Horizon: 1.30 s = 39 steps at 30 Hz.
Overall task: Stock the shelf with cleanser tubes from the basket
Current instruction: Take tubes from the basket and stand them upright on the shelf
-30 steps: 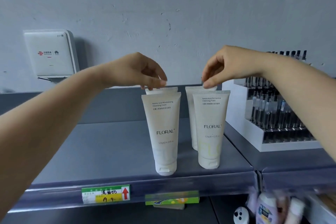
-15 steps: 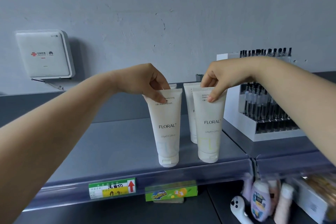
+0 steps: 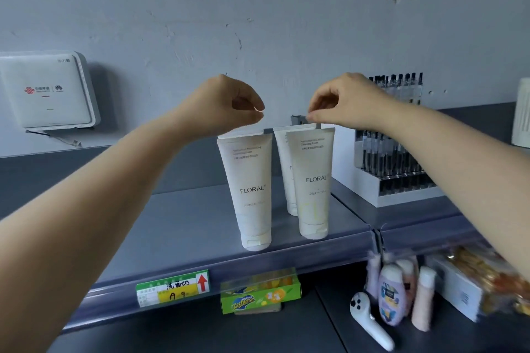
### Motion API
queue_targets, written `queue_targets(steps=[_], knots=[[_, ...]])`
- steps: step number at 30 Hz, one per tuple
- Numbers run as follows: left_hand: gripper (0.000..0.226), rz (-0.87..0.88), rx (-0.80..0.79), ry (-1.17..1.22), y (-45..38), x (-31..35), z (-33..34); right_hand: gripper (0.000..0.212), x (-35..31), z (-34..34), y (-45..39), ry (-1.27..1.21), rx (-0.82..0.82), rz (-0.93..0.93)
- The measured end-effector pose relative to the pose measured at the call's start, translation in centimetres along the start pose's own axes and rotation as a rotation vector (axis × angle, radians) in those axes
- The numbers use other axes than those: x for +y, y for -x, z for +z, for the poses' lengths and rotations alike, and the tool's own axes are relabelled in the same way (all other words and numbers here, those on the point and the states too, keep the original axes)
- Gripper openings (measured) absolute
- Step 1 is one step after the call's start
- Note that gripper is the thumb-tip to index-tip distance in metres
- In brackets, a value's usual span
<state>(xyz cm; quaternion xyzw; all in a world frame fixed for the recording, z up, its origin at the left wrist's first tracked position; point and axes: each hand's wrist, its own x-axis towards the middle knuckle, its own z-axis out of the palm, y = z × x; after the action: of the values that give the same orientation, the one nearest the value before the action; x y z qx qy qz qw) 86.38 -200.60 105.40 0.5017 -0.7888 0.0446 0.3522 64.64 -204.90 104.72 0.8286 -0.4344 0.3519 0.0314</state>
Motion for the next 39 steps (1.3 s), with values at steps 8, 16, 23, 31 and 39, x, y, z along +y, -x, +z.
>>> queue_targets(steps=[8, 16, 23, 31, 39], knots=[[0.029, 0.132, 0.032, -0.486, 1.3, 6.4, 4.2, 0.013, 1.7, -2.6, 5.2, 0.435, 0.047, -0.063], [0.035, 0.251, -0.141, -0.597, 3.1, 13.8, 12.9, 0.017, 6.4, -4.3, 14.8, 0.642, -0.184, -0.028], [0.041, 0.375, -0.329, -0.535, 4.1, 18.7, 21.4, 0.025, 11.5, -5.1, 23.0, 0.735, -0.340, 0.169], [0.040, 0.564, -0.411, -0.379, 5.8, 24.1, 31.0, 0.038, 16.2, -5.4, 32.3, 0.790, -0.396, 0.402], [0.055, 0.800, -0.727, -0.198, 10.4, 27.0, 42.8, 0.047, 20.2, -2.8, 44.8, 0.647, -0.585, 0.785]])
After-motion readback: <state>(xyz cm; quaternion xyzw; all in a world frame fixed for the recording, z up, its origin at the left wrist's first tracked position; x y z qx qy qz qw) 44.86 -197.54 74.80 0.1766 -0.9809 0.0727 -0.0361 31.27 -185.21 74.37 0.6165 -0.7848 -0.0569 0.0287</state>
